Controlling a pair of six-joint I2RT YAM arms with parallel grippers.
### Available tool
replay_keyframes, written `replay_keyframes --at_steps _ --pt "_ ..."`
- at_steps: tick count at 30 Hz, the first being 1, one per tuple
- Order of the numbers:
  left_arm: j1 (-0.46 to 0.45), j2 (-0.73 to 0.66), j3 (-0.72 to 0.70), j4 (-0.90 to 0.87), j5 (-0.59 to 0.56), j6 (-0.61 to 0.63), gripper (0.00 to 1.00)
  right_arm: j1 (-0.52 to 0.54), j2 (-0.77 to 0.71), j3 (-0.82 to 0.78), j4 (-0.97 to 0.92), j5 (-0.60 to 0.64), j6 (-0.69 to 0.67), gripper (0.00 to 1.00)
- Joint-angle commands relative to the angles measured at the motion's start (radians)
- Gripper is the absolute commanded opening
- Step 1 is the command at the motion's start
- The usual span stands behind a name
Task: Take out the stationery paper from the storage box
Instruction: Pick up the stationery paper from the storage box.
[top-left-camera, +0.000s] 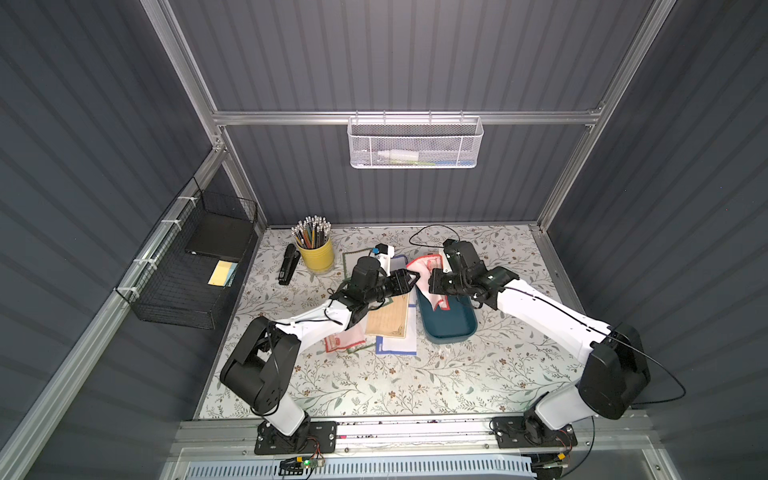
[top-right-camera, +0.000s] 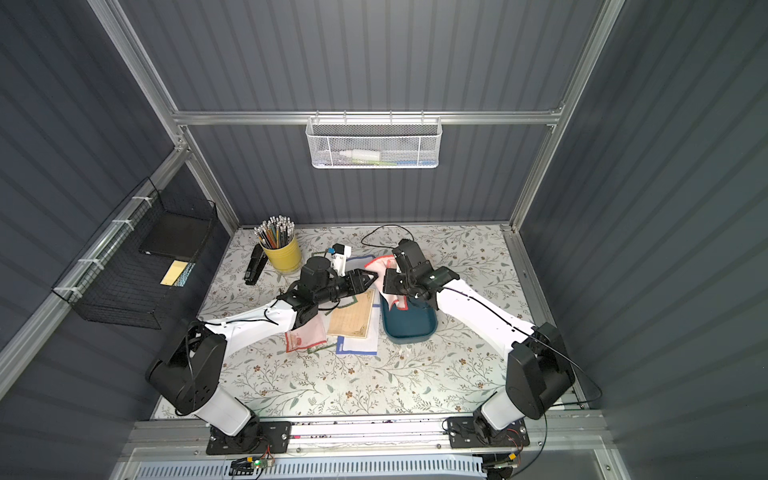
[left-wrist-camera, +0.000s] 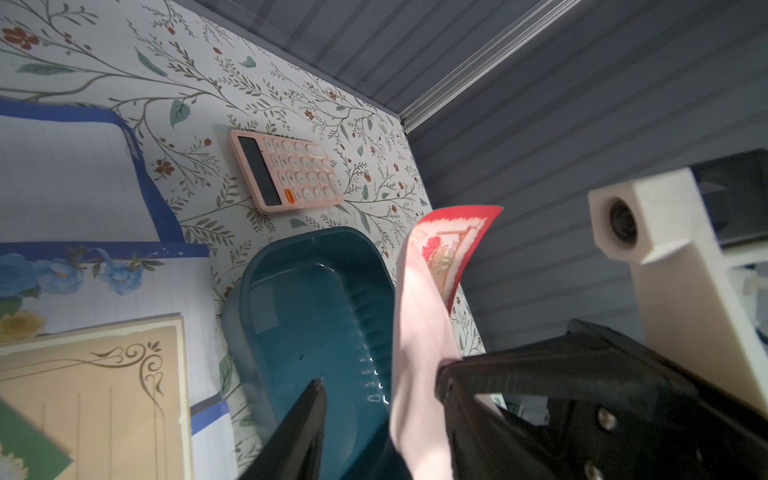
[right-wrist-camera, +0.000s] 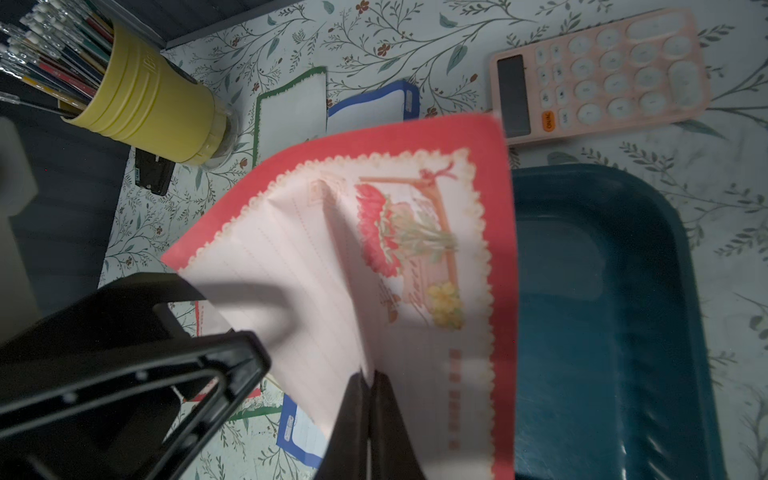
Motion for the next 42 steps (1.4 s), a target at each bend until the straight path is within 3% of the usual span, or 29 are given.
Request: replay_keyframes --at_steps 1,6,9,13,18,27,31,35,42 --pt "-0.013 0.025 0.033 0.036 0.003 -0.004 0.39 0.007 0.006 0.013 0.016 -0.016 0.007 0.03" --pt "-0.022 0.038 0.053 0.037 0.015 -0.006 0.11 0.008 0.009 0.006 0.018 -0.022 0.006 0.04" --pt "-0.023 0.027 0.07 -0.014 0.035 0.009 0.0 0.01 0.014 0.001 0.009 -0.02 0.005 0.08" --pt "-0.022 -0.016 0.111 -0.138 -0.005 0.057 0.0 0.011 0.007 -0.009 -0.005 0.014 0.011 0.29" --pt "-0.017 -0.1 0.153 -0.309 -0.062 0.115 0.0 0.011 -0.013 -0.031 -0.005 0.072 0.02 0.36" --pt "0.021 -0.29 0.2 -0.647 -0.063 0.213 0.0 0.009 -0.024 -0.051 -0.03 0.145 0.016 0.37" --pt "0.079 -0.396 0.179 -0.814 -0.062 0.221 0.0 0.008 -0.042 -0.059 -0.022 0.173 0.014 0.38" --pt "0.167 -0.496 0.118 -0.959 -0.035 0.224 0.0 0.007 -0.045 -0.056 -0.029 0.177 0.002 0.38" --pt "0.176 -0.615 -0.056 -1.004 0.011 0.107 0.0 0.008 -0.051 -0.071 -0.015 0.15 0.007 0.38"
